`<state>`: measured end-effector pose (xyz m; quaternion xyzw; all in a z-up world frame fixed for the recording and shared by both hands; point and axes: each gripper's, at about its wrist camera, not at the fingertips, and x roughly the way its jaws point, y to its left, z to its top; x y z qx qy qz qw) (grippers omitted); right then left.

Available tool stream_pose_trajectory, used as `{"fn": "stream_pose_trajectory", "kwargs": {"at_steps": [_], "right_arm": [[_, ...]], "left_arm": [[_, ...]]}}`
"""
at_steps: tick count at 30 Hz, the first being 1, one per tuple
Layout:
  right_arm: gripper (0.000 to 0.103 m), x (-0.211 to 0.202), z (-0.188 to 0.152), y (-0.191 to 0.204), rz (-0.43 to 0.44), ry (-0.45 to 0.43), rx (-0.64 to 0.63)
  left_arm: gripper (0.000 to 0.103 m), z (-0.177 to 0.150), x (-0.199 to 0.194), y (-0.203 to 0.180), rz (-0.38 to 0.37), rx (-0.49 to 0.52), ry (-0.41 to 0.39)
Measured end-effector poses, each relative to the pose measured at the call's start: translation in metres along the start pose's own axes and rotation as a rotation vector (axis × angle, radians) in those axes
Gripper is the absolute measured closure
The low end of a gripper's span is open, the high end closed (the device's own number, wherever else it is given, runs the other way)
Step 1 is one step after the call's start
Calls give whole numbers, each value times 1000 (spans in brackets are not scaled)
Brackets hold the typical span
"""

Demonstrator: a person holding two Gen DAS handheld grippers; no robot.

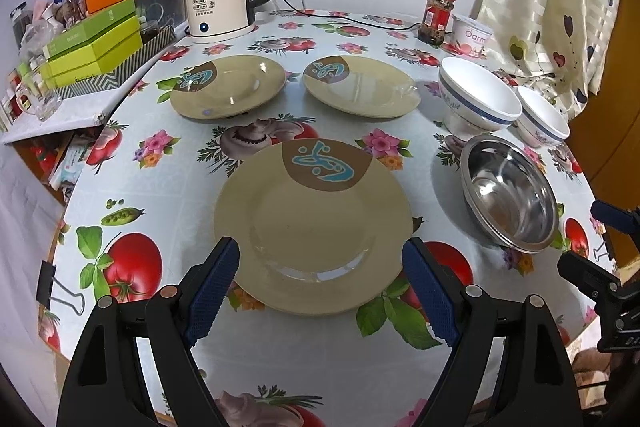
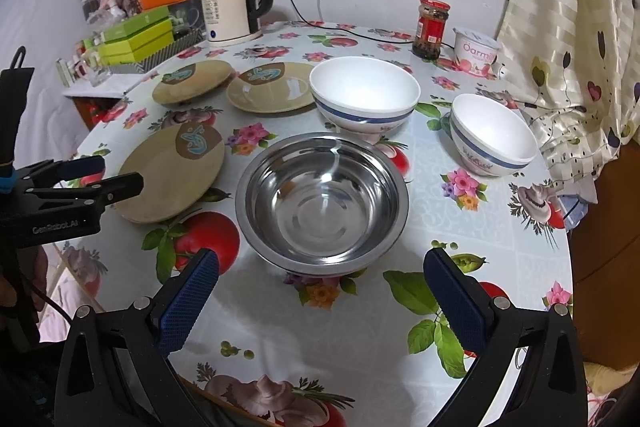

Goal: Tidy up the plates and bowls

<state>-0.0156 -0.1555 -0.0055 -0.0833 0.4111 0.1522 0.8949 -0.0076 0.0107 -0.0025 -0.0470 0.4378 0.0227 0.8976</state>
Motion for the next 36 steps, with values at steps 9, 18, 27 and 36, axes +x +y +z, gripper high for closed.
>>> {"fn": "stream_pose_trajectory", "kwargs": {"at_steps": [9,18,27,36], "right_arm": [[0,0,2,0,-2,1,5],[0,-1,3,0,-4,6,6],[2,-1,4,1,2,5,6],[2,-1,3,3,14,4,9]], "left_arm": [[25,0,-1,0,-25,-2,0],[25,1,2,1,-20,-2,16],[29,1,3,2,-9,-2,25],[29,-1,2,2,-6,-4,18]]}}
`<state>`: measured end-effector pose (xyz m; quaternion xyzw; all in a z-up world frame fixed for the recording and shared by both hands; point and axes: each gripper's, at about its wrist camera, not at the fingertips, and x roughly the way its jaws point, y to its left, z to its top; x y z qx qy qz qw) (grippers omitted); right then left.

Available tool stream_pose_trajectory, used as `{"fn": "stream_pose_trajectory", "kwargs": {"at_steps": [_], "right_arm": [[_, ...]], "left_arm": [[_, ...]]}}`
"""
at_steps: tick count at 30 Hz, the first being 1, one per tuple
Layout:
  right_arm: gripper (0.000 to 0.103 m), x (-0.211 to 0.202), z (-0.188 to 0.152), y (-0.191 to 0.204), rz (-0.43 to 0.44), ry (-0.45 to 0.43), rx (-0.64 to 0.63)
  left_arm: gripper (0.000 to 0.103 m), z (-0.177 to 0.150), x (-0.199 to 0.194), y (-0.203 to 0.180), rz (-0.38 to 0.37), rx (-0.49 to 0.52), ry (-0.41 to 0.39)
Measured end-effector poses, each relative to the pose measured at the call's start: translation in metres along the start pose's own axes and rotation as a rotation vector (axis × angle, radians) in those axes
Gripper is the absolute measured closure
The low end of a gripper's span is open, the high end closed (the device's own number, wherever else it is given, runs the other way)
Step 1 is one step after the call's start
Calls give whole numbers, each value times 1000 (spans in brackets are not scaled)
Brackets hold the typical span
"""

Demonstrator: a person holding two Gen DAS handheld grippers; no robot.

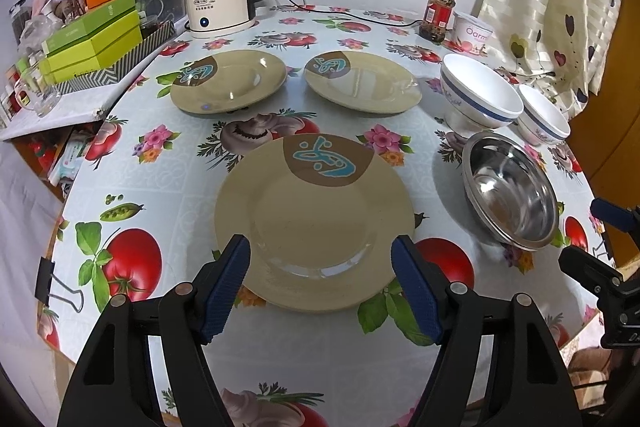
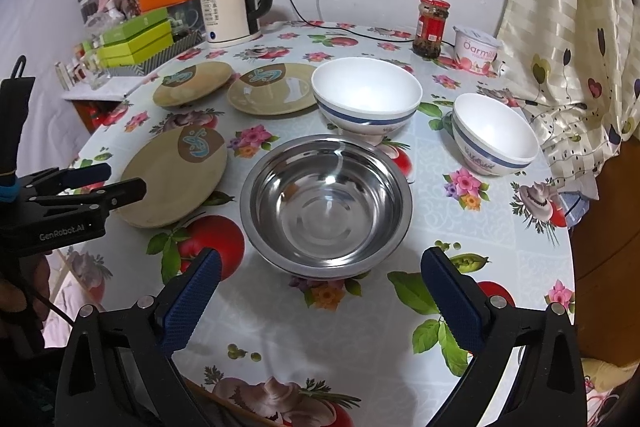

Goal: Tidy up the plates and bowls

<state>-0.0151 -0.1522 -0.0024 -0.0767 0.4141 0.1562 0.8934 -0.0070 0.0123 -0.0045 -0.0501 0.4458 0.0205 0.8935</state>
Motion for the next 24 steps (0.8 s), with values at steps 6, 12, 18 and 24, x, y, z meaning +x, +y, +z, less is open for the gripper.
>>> {"fn": "stream_pose_trajectory", "kwargs": {"at_steps": [6,12,18,24], "right_arm": [[2,0,0,1,0,-1,0],[2,0,0,2,1,-1,-1],[2,-1,2,4,6,3,3],[2,0,2,3,2,2,5]], "left_arm": [[29,0,-1,2,2,-3,-1],[29,0,-1,4,2,-8,-3],[29,-1,-1,5,-2,-16,-3],[29,-1,-2,5,-1,-16,-5]]}}
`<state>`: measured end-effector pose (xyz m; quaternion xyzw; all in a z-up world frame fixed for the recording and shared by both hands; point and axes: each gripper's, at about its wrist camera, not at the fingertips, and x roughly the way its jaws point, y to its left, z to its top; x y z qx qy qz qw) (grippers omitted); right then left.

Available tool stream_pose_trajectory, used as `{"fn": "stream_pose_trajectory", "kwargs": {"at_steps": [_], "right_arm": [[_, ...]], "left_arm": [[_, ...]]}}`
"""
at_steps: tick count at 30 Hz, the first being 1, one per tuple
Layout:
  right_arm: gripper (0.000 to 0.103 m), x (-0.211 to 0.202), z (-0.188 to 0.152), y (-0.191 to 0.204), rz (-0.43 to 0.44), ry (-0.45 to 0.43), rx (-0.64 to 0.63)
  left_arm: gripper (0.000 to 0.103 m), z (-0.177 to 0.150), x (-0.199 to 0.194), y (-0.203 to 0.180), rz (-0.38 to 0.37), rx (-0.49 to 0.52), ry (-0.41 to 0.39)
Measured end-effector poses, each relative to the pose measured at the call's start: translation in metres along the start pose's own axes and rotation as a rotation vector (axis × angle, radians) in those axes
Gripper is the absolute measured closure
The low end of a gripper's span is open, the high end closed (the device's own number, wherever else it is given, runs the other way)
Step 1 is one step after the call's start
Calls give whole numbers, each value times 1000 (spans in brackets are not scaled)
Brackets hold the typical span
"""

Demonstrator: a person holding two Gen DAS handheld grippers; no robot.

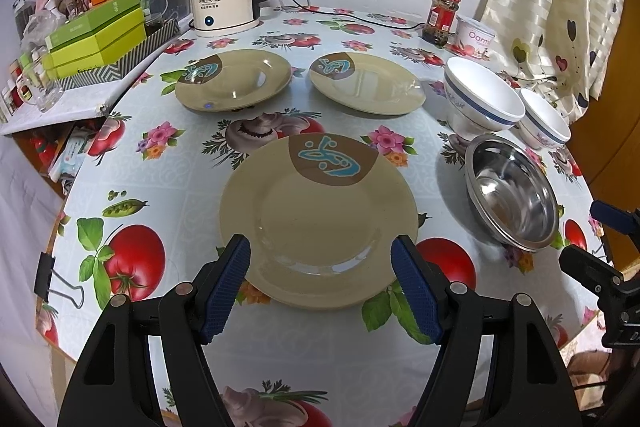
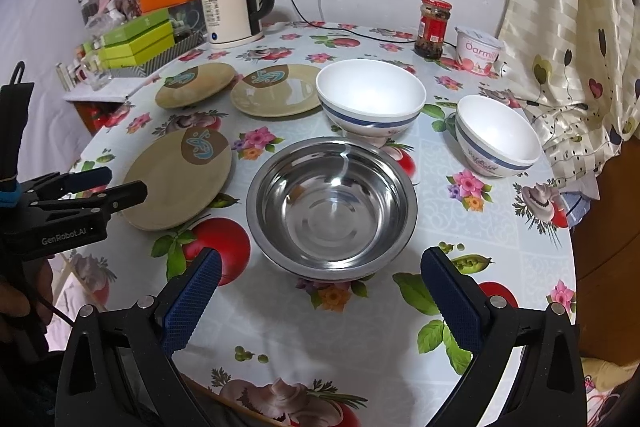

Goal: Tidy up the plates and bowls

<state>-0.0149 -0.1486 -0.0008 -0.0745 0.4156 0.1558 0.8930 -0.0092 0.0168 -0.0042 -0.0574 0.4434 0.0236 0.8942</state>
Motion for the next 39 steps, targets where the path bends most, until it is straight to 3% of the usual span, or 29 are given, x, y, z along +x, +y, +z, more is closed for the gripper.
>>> {"fn": "stream_pose_trajectory", "kwargs": {"at_steps": [39], "right_arm": [[2,2,5,3,0,12,-2]], "left_arm": [[29,0,0,1,-1,-3,-2]]}}
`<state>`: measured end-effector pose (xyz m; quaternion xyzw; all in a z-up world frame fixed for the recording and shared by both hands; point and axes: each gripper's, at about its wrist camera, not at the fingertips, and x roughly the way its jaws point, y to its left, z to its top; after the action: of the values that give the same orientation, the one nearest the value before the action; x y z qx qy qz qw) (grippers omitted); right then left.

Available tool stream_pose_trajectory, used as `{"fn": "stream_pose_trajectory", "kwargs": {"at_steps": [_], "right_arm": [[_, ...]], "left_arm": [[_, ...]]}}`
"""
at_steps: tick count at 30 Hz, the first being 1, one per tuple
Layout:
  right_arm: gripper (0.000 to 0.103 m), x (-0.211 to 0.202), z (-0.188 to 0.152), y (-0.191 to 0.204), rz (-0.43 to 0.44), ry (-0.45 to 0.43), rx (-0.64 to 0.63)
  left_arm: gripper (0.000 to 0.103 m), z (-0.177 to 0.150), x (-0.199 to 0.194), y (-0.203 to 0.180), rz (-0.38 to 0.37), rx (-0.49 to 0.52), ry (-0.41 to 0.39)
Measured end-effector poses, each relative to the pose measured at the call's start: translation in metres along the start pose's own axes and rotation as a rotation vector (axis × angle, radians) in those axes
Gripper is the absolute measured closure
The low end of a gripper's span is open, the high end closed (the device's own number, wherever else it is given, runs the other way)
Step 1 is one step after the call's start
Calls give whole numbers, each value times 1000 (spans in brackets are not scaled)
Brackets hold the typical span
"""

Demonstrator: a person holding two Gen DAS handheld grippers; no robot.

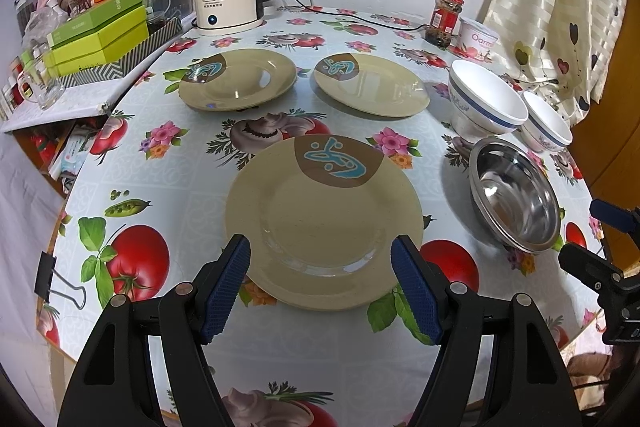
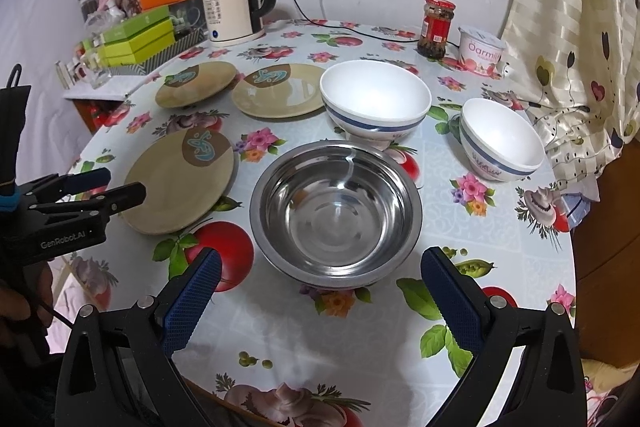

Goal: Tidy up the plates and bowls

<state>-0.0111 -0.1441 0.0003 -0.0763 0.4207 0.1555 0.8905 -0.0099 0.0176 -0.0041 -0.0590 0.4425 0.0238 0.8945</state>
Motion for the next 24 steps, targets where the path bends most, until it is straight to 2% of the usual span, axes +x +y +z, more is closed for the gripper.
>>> {"fn": "stream_pose_trajectory", "kwargs": {"at_steps": [12,24], "right_arm": [[2,2,9,2,-2,2,-15],[2,14,41,22,25,-30,-86]], "left_arm": [[29,5,0,5,-8,-5,-9],[31,25,6,30,6,-66,-38]]}}
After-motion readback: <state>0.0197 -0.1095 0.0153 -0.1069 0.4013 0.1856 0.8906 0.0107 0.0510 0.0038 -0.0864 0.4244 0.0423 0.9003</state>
